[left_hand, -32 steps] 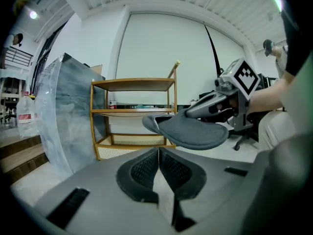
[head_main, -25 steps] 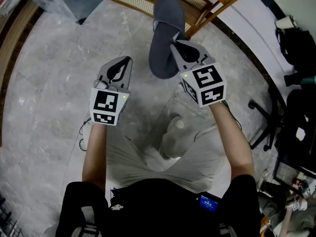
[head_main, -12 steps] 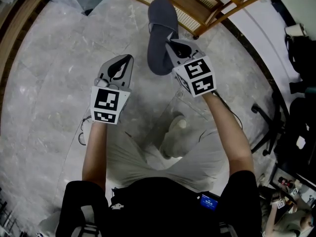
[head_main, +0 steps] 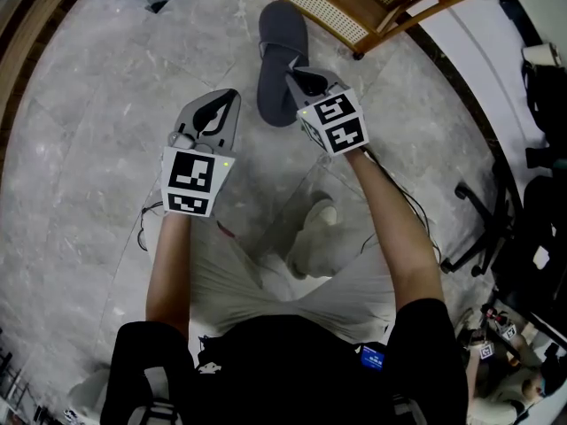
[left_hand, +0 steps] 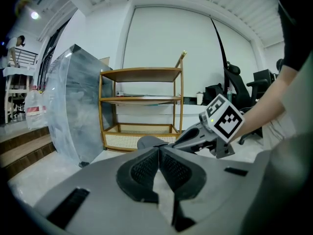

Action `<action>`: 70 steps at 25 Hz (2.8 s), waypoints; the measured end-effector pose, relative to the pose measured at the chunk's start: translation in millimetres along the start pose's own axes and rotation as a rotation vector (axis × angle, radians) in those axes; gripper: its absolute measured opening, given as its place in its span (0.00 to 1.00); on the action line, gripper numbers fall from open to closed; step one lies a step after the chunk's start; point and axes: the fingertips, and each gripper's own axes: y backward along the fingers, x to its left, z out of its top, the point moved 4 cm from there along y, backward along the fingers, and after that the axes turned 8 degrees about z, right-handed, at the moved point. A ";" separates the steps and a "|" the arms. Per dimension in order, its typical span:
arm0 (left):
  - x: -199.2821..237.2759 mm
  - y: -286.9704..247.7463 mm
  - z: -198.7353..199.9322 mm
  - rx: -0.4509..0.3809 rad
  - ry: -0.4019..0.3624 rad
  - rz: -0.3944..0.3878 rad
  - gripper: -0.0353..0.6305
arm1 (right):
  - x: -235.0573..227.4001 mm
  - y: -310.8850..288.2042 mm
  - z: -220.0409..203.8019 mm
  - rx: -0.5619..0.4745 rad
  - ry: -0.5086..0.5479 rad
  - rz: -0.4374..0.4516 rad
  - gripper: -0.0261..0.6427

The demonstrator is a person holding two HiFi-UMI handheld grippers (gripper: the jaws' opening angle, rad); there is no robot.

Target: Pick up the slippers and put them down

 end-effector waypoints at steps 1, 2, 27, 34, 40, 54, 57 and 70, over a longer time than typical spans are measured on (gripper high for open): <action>1.4 0.1 -2.7 0.003 0.003 0.003 0.06 | 1.7 -5.7 -5.6 0.012 -0.004 0.003 0.05; 2.3 0.4 -5.2 0.005 0.007 0.006 0.06 | 3.5 -10.7 -11.4 0.024 -0.011 0.006 0.05; 7.4 1.7 -30.7 0.036 0.015 0.007 0.06 | 52.8 -63.3 -134.7 0.282 -0.153 0.132 0.05; 4.9 -1.0 -31.9 0.036 0.023 -0.010 0.06 | 53.0 -61.9 -160.3 0.327 -0.180 0.115 0.05; 3.8 -7.8 -36.8 0.050 0.038 -0.033 0.06 | 51.9 -61.0 -175.3 0.354 -0.205 0.112 0.05; 8.2 -8.9 -39.5 0.053 0.036 0.006 0.06 | 53.7 -56.4 -184.4 0.373 -0.189 0.134 0.09; 2.6 -9.5 -37.7 0.052 0.028 -0.002 0.06 | 50.6 -53.2 -179.9 0.349 -0.184 0.138 0.11; 5.8 -20.3 -40.7 0.073 0.053 0.027 0.06 | 22.1 -38.0 -124.6 0.250 -0.169 0.084 0.05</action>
